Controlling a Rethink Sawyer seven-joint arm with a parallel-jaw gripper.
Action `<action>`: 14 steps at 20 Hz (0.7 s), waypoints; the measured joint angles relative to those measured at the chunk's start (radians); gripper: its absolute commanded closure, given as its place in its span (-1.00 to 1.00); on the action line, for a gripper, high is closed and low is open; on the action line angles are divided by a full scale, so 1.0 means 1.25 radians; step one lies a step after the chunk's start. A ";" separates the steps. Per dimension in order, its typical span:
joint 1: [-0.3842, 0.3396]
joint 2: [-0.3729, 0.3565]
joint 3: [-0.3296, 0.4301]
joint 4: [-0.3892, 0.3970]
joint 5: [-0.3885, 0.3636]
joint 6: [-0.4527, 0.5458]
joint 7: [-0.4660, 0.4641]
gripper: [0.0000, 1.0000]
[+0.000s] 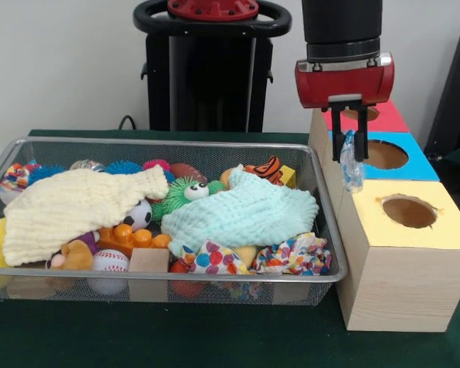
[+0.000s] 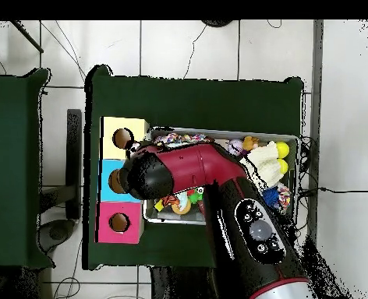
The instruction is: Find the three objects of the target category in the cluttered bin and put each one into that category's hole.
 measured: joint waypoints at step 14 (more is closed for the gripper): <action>0.012 0.000 0.001 0.020 -0.009 0.000 0.000 1.00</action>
